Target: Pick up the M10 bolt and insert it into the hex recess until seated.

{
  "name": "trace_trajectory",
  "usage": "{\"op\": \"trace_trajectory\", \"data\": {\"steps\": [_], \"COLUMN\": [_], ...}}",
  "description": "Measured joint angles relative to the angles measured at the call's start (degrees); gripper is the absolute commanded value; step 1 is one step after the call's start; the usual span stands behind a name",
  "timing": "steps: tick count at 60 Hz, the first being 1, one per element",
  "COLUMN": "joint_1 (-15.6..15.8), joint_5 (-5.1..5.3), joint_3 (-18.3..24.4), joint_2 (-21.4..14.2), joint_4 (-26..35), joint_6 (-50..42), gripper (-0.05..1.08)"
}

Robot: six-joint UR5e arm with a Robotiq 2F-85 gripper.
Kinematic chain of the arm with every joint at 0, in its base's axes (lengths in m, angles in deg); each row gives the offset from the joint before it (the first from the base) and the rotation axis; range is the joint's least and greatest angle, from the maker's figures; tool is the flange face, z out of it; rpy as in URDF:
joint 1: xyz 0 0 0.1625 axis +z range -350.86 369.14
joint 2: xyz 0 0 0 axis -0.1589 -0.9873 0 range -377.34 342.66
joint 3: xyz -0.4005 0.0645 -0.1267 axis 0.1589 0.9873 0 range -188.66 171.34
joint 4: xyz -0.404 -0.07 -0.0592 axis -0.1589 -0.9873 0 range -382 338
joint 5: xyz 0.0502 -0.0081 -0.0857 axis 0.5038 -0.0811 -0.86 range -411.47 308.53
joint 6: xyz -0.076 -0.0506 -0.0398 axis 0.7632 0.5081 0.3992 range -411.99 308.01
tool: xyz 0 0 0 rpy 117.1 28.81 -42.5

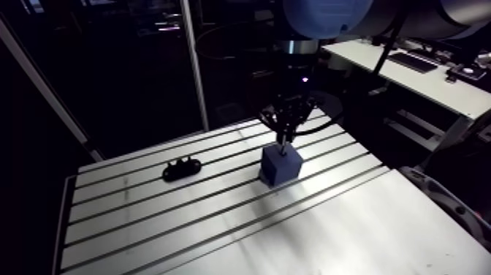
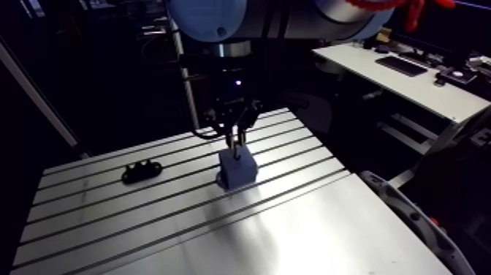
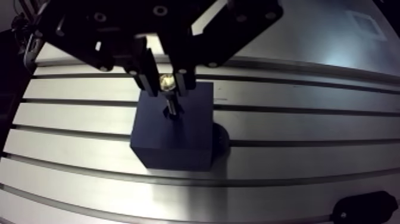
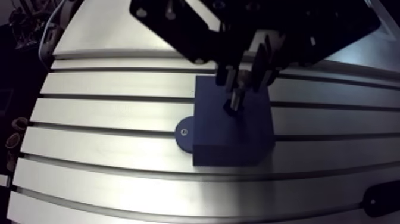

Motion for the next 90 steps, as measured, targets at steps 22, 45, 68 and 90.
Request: {"op": "trace_trajectory", "data": {"steps": [22, 45, 68, 90], "joint_1": [-0.1, -0.1, -0.2, -0.2], "joint_5": [0.00, 0.00, 0.00, 0.00], "joint_3": [-0.2, 0.0, 0.3, 0.8], "joint_2": [0.0, 0.4, 0.7, 1.4], "joint_4": [0.0, 0.0, 0.0, 0.0], "joint_6": [0.1, 0.2, 0.2, 0.2], "gripper": [0.83, 0.83, 0.83, 0.83]}}
